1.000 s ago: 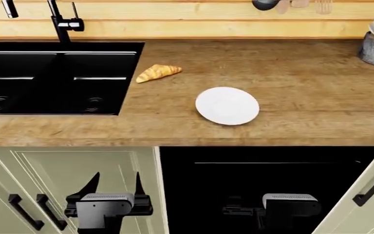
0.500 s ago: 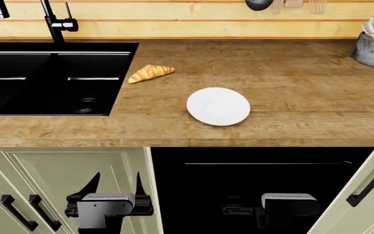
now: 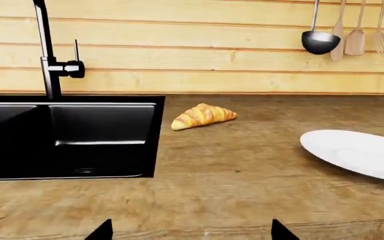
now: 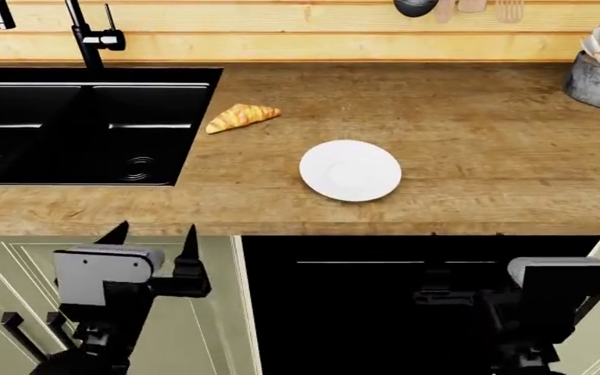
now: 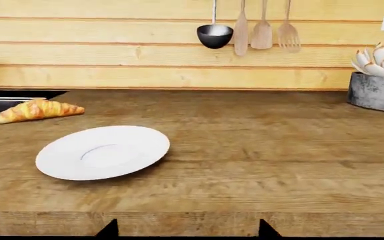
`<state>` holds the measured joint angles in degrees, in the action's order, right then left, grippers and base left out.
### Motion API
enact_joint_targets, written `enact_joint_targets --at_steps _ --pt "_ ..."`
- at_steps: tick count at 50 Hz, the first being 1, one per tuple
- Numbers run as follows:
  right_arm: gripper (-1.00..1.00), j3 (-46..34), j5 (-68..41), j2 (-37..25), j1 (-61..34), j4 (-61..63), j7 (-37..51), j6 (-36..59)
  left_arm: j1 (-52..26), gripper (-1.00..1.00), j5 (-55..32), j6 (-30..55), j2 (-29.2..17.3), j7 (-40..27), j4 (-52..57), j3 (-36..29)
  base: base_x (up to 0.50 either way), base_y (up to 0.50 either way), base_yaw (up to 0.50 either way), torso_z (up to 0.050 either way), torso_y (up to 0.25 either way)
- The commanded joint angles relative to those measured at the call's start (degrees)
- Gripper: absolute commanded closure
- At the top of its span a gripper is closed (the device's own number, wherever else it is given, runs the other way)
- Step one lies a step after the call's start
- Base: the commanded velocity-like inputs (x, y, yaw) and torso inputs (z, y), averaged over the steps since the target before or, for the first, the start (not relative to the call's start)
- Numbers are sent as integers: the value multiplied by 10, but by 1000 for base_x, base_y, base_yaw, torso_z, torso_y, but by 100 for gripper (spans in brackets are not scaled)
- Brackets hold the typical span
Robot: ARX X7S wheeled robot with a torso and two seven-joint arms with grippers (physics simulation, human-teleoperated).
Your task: Place the pastries on the plates.
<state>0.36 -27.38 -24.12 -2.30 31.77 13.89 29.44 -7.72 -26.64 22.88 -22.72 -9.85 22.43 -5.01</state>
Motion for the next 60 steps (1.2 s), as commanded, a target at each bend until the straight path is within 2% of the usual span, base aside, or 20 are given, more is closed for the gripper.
enact_joint_targets --at_steps 1,3,6,8,10,17,19,27,32,37,60 --pt "-100 154 -316 -135 -154 161 60 295 -140 -100 -174 242 -101 -17 106 65 0 0 0 0 0" --pt "-100 165 -396 -149 -232 127 85 333 -213 -100 -207 298 -110 -19 103 49 0 0 0 0 0" --pt "-100 143 -431 -161 -306 86 97 363 -292 -100 -224 359 -111 -14 90 2 0 0 0 0 0" --pt "-100 143 -474 -169 -355 60 111 382 -329 -100 -234 376 -112 -4 65 -1 0 0 0 0 0" --pt "-100 136 -522 -181 -413 25 129 406 -374 -100 -214 377 -116 15 38 -31 0 0 0 0 0" --pt "-100 93 -615 -188 -535 -66 153 447 -525 -100 -279 502 -94 10 -36 -35 0 0 0 0 0" --pt "-100 81 -624 -190 -561 -87 155 454 -561 -100 -246 489 -106 31 -42 -81 0 0 0 0 0" --pt "-100 7 -655 -200 -717 -185 183 505 -650 -100 -203 472 -109 81 -139 -131 0 0 0 0 0" --pt "-100 -18 -673 -204 -740 -194 203 523 -717 -100 -202 486 -106 124 -186 -156 0 0 0 0 0" --pt "-100 -32 -664 -204 -755 -200 191 526 -736 -100 -181 469 -100 147 -220 -189 0 0 0 0 0" --pt "-100 -45 -682 -220 -748 -203 207 509 -717 -100 -192 483 -101 136 -200 -198 126 0 0 0 0"
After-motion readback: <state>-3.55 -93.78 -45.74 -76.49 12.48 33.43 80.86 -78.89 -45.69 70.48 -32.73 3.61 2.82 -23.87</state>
